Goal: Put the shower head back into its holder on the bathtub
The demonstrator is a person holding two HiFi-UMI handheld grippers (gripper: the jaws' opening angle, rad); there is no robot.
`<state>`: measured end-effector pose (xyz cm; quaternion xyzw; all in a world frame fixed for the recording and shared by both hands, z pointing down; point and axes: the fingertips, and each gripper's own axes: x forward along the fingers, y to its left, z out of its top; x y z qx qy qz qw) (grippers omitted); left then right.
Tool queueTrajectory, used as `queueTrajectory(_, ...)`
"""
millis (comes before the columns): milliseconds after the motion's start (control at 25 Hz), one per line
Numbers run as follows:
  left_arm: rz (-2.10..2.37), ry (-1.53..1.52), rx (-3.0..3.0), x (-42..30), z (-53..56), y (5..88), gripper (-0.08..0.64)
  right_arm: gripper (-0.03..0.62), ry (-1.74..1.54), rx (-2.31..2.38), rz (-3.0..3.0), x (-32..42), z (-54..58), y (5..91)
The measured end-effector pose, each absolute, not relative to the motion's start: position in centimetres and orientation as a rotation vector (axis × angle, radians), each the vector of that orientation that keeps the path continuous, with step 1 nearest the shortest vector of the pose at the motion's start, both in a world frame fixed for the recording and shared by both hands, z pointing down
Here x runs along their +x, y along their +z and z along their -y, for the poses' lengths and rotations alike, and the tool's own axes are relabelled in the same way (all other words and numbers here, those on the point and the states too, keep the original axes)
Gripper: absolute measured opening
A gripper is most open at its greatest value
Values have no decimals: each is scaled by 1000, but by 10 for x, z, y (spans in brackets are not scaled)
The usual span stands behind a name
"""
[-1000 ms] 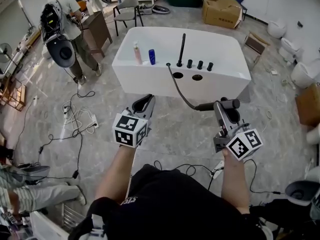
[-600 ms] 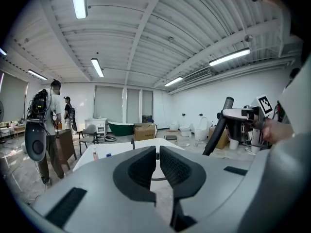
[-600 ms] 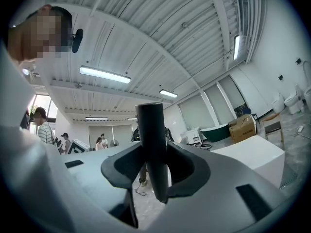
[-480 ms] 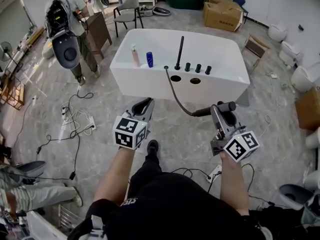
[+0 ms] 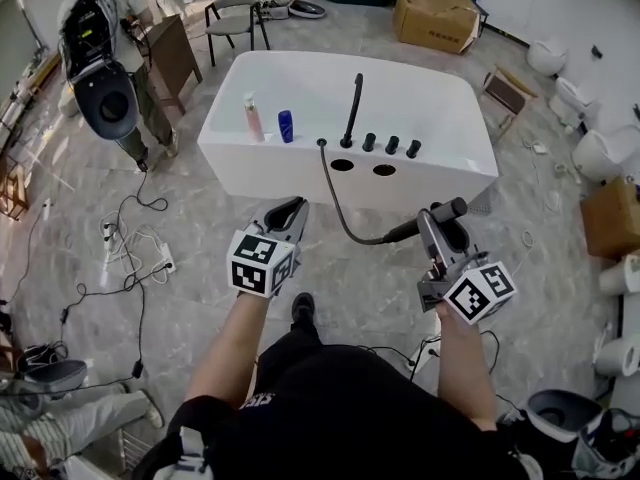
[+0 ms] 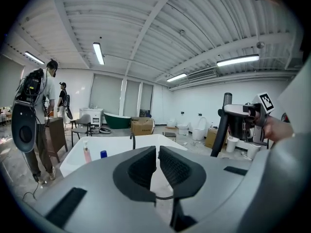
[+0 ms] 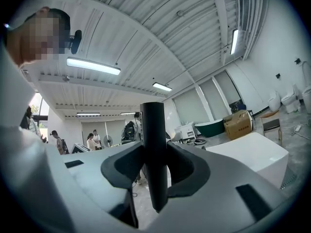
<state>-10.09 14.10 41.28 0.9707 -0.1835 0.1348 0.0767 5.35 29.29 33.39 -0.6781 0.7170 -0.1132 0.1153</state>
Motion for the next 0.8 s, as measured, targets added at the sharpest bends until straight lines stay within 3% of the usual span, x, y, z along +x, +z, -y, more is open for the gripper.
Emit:
queueTrajectory(480, 400, 460, 2879, -32, -5, 423, 37, 149, -359, -2038, -2080, 101, -141, 317)
queueTrajectory(800, 149, 476, 2912, -30, -16, 433, 38, 149, -313, -2061, -2064, 77, -105, 311)
